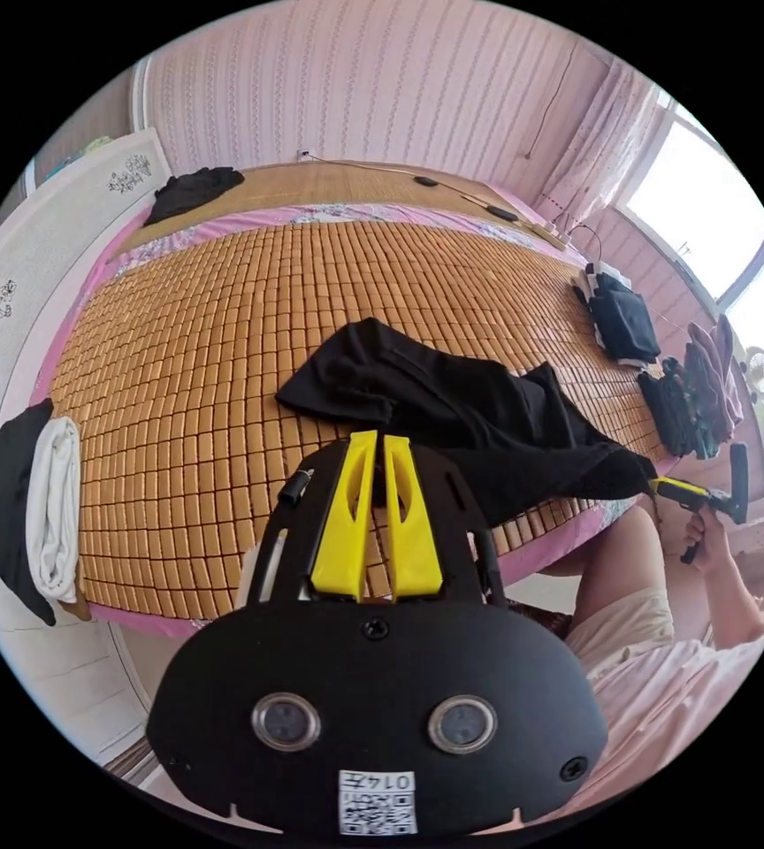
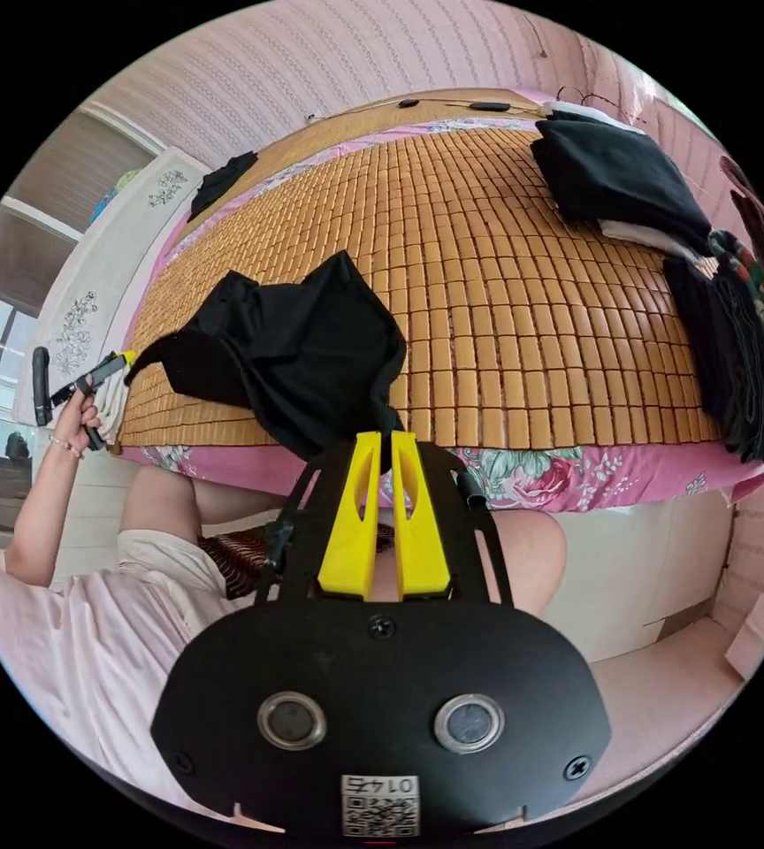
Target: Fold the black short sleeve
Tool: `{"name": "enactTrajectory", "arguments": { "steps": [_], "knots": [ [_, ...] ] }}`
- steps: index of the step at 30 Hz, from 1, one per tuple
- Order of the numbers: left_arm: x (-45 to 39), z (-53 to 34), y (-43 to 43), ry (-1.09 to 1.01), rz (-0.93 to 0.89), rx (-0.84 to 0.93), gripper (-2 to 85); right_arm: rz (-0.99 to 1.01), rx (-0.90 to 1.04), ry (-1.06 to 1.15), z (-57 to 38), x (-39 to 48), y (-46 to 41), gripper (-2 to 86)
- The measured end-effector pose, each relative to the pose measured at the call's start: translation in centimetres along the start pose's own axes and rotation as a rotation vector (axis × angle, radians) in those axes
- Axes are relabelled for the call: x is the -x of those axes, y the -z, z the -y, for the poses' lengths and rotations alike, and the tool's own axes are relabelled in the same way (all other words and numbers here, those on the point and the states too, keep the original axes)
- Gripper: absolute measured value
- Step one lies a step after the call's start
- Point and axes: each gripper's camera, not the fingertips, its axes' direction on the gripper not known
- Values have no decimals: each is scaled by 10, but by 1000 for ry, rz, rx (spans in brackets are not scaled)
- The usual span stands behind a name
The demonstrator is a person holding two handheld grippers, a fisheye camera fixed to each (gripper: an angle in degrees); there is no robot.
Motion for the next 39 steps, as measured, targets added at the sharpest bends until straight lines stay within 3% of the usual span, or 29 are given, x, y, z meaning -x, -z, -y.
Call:
{"name": "enactTrajectory", "arguments": {
  "steps": [8,12,16,20,25,32,34,39],
  "knots": [
    [-2,-44,-23,-12,-134,156,18,14,40,-9,-12,9,-19,10],
    [-27,-46,-25,-37,-261,142,34,14,46,-16,-19,10,-20,10],
    [-41,-25,-33,98,-445,82,56,25,39,-31,-32,9,-17,10],
    [-60,-4,-38,21,-315,70,71,37,33,-43,-44,8,-15,11],
    [-107,10,-58,-328,-84,217,88,35,33,-30,-63,11,-12,11],
    [-119,-14,-73,-354,-97,330,53,43,28,-38,-90,9,-3,10],
    [-120,-32,-64,-357,-43,306,6,43,6,-35,-102,9,4,10],
    [-102,-85,-5,-360,-86,154,-7,87,-101,-57,-131,3,31,10]
  ]
}}
